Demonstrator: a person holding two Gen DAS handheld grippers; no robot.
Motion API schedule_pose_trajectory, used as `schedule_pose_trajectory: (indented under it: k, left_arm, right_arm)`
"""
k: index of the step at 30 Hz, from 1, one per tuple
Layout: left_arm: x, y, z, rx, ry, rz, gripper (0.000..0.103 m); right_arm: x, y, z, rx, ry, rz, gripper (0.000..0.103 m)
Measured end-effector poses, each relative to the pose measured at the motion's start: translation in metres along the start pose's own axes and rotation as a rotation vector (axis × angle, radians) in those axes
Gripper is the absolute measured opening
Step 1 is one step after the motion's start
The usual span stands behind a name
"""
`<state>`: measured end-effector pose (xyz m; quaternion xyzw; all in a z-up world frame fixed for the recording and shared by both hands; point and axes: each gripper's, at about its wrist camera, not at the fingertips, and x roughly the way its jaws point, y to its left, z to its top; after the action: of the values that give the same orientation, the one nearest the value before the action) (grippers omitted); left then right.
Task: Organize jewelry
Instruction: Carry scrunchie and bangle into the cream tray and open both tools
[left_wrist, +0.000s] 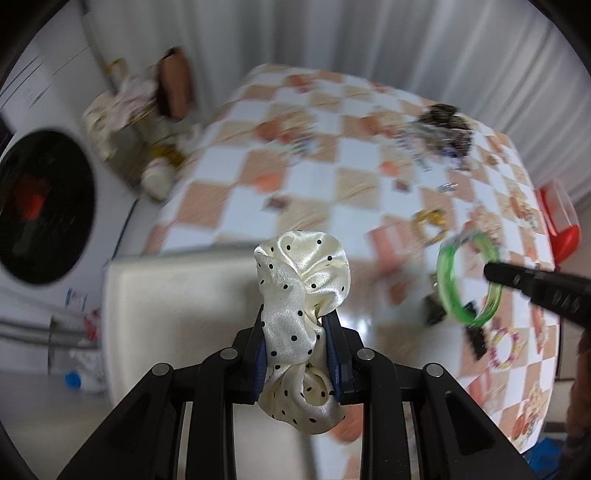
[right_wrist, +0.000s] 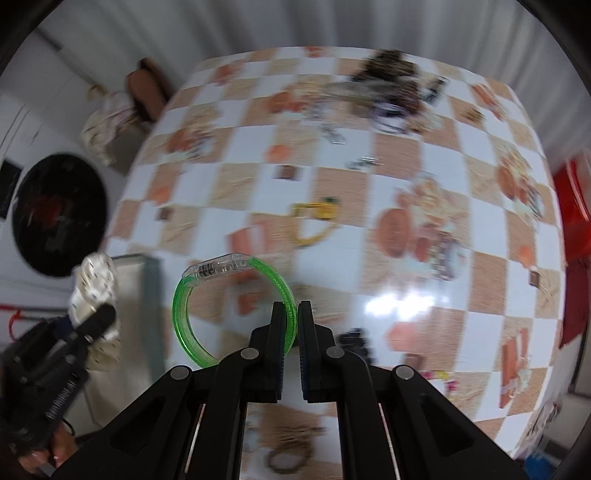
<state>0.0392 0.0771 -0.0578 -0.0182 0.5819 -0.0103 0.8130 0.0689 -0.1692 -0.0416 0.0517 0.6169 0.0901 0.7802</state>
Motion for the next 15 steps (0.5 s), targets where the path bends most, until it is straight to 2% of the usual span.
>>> schedule_pose_trajectory:
  k: [8,15]
  left_arm:
    - [0.016,0.078,-0.052,-0.161,0.084,0.098,0.032]
    - [0.038,0.103,-0.069,-0.196,0.111,0.127,0.032]
  right_arm:
    - [0.021,0.104,-0.002,-0.173,0.034,0.087,0.007]
    - [0.061,0.172,-0.002,-0.28,0.073,0.089,0.007]
